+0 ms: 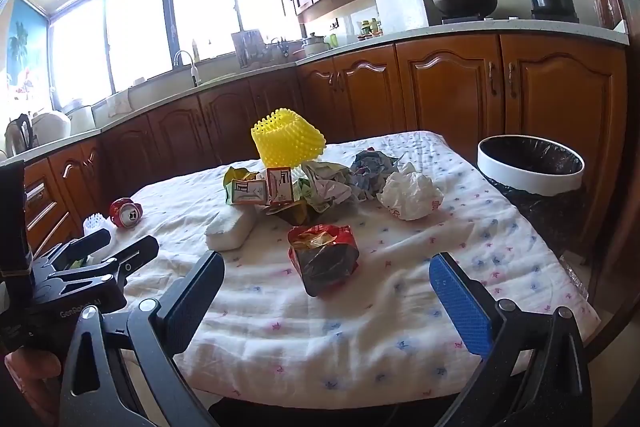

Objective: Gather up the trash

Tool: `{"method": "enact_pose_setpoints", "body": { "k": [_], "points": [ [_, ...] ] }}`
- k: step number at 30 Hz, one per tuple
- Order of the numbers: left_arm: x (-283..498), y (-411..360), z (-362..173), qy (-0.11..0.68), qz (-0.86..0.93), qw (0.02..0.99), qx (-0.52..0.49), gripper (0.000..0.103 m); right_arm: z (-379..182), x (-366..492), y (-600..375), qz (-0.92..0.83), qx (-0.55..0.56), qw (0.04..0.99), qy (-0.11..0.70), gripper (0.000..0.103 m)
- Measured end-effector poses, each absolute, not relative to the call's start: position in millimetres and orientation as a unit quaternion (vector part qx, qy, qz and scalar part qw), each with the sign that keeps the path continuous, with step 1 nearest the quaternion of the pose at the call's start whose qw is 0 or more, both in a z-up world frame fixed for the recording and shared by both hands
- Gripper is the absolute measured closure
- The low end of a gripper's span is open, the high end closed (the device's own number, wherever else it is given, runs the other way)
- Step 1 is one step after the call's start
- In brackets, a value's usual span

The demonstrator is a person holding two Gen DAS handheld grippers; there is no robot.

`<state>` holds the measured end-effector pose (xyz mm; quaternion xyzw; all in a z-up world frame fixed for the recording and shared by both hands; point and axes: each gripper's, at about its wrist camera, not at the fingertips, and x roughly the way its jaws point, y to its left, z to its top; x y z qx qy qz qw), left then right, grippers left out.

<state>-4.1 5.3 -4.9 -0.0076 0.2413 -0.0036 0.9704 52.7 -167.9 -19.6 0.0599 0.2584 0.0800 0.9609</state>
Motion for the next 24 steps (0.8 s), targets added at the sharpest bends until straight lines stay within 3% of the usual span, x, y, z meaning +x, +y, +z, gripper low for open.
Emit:
{"method": "enact_pose_setpoints", "body": {
  "k": [24],
  "points": [
    [2.7,5.5,-10.5,0.25,-0.003,0.968,-0.01,0.001,-26.2,56.9,-166.9,0.087,0.059,0.959,0.263,0.0]
  ]
}}
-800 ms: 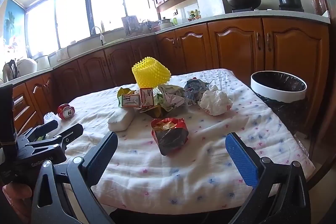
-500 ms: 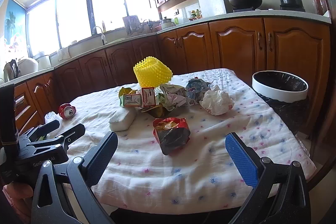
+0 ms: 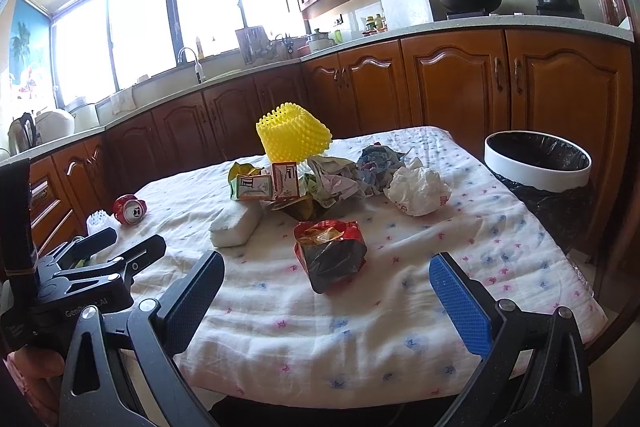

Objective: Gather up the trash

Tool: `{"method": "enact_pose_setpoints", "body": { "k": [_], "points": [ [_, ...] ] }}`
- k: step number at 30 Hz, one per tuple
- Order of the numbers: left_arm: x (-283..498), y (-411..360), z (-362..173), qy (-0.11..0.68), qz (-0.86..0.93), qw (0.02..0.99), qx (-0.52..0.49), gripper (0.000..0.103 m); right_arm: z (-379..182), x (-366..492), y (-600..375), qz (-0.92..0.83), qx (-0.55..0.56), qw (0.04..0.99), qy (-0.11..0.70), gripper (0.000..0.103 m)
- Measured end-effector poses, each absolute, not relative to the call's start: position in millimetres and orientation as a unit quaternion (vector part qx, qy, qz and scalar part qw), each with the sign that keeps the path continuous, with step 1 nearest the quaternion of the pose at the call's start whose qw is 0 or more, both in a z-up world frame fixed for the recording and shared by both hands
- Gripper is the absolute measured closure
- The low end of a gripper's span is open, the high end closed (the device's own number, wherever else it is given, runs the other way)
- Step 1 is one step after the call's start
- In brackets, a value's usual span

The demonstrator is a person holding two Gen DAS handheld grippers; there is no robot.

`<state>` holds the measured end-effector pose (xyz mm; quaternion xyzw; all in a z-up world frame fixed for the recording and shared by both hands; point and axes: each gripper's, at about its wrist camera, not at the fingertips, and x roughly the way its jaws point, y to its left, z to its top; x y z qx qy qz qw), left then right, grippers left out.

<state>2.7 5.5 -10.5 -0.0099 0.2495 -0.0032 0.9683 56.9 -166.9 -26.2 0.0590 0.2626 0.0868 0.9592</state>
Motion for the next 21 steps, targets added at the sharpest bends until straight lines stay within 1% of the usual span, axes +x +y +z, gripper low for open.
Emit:
{"method": "enact_pose_setpoints", "body": {
  "k": [12,16,18,21],
  "points": [
    [21,6,-14,0.278,-0.004,0.961,-0.015,0.001,-31,68,-169,0.09,0.057,0.952,0.286,0.0],
    [38,10,-15,0.296,-0.004,0.955,-0.023,0.001,-34,75,-170,0.096,0.06,0.954,0.276,0.0],
    [48,11,-15,0.304,-0.004,0.952,-0.027,0.001,-36,81,-172,0.097,0.063,0.95,0.289,0.0],
    [64,13,-15,0.312,-0.002,0.95,-0.03,0.001,-40,90,-174,0.099,0.061,0.951,0.286,0.0]
  ]
}}
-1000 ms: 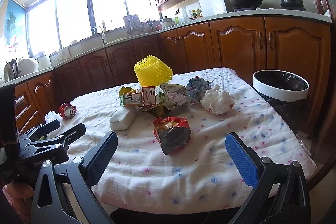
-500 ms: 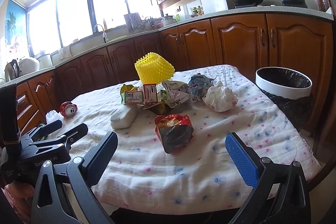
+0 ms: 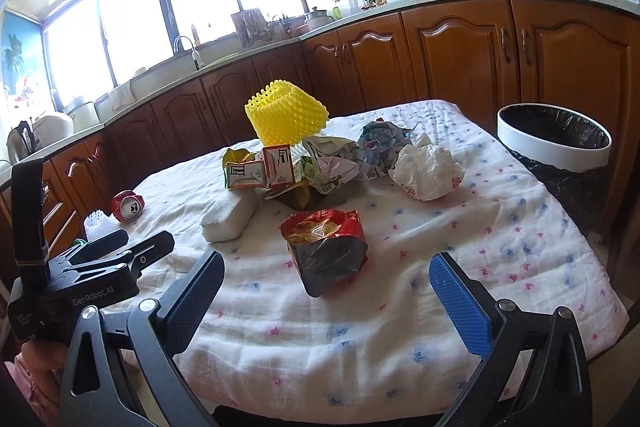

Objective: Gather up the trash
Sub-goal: 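Grasp the white foam block with the left tool while the right tool grasps the red chip bag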

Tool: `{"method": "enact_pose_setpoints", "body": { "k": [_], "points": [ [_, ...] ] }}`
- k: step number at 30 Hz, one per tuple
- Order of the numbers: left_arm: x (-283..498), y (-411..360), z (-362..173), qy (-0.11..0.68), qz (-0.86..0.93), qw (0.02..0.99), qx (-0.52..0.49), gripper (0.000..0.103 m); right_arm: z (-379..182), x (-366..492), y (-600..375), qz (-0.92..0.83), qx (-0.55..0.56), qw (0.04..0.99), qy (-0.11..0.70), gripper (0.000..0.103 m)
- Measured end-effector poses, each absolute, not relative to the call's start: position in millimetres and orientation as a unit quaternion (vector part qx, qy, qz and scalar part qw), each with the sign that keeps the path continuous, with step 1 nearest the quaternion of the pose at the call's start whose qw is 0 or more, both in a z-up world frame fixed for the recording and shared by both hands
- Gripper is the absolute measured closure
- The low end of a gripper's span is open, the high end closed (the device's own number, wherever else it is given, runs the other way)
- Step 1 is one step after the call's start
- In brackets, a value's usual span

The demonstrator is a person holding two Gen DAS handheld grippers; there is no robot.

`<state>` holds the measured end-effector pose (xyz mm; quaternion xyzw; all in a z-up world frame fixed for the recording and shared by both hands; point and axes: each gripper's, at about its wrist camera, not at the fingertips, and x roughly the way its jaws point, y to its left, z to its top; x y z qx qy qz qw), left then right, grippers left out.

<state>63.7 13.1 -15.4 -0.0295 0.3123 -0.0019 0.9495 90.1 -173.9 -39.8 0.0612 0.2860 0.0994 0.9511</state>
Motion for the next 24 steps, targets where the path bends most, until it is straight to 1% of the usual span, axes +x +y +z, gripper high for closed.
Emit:
{"method": "enact_pose_setpoints", "body": {
  "k": [15,18,19,20,21,22,23,24],
  "points": [
    [146,6,-35,0.379,0.009,0.925,-0.029,0.001,-64,138,-177,0.095,0.044,0.921,0.376,0.001],
    [158,3,-39,0.387,0.012,0.922,-0.024,0.003,-68,145,-174,0.101,0.042,0.917,0.384,0.004],
    [162,2,-42,0.39,0.013,0.921,-0.021,0.008,-70,148,-172,0.101,0.034,0.916,0.386,0.007],
    [167,3,-45,0.394,0.01,0.919,-0.021,0.018,-72,151,-171,0.102,0.03,0.915,0.389,0.01],
    [170,2,-47,0.4,0.002,0.916,-0.024,0.025,-74,153,-170,0.103,0.029,0.913,0.393,0.018],
    [173,2,-49,0.404,-0.004,0.914,-0.026,0.037,-76,155,-170,0.104,0.03,0.911,0.397,0.031],
    [174,2,-51,0.409,-0.014,0.912,-0.028,0.049,-77,157,-170,0.105,0.034,0.91,0.4,0.038],
    [175,0,-52,0.411,-0.03,0.91,-0.032,0.057,-79,158,-171,0.108,0.038,0.908,0.402,0.051]
  ]
}}
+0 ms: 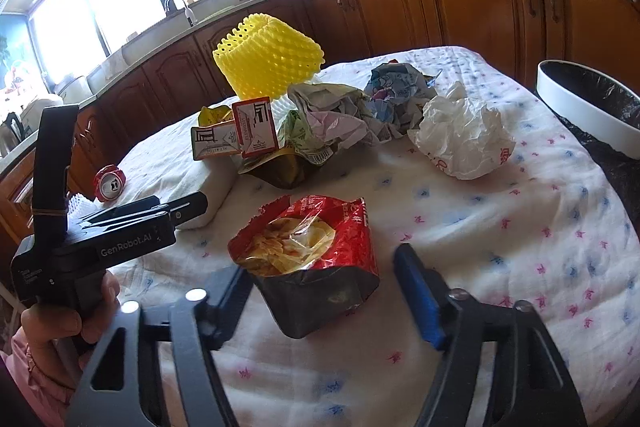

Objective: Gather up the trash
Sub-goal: 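Grasp the white foam block with the left tool while the right tool grasps the red chip bag, then carry both items over the bin and open both tools to drop them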

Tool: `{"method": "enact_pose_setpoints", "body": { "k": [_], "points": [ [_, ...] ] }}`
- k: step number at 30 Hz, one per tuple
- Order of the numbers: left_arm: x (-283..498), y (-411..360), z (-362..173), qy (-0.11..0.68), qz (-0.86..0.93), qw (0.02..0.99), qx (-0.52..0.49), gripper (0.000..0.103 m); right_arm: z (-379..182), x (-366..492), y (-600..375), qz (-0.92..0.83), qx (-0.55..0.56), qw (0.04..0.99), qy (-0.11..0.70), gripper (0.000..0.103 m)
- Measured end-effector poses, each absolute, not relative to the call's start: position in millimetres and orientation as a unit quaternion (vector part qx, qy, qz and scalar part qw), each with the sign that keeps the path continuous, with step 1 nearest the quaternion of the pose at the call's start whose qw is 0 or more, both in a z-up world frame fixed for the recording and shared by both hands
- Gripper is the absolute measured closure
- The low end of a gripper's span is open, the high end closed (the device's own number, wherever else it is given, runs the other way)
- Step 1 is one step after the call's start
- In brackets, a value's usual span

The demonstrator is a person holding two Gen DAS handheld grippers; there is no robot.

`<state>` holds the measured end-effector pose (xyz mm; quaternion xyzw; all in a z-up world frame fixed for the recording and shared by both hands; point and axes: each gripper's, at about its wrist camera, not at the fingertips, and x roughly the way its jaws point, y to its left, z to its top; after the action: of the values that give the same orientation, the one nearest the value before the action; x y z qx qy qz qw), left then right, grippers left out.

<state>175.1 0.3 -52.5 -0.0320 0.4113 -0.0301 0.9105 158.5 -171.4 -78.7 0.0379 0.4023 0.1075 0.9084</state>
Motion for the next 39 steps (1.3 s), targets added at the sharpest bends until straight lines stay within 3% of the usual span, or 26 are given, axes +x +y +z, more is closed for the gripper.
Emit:
{"method": "enact_pose_setpoints", "body": {
  "k": [3,7,10,21,39],
  "points": [
    [171,-4,-49,0.398,-0.036,0.916,-0.017,0.058,-77,156,-175,0.116,0.047,0.91,0.395,0.065],
    [155,-10,-40,0.389,-0.067,0.918,-0.023,0.059,-71,151,-177,0.12,0.045,0.912,0.389,0.072],
    [143,-20,-30,0.377,-0.081,0.923,-0.018,0.059,-67,146,-183,0.122,0.058,0.912,0.387,0.085],
    [130,-66,0,0.356,-0.15,0.922,0.009,0.059,-46,130,-224,0.101,0.112,0.92,0.362,0.09],
    [212,-160,6,0.361,-0.23,0.903,0.035,0.059,-17,150,-330,0.022,0.158,0.928,0.336,0.09]
  ]
}}
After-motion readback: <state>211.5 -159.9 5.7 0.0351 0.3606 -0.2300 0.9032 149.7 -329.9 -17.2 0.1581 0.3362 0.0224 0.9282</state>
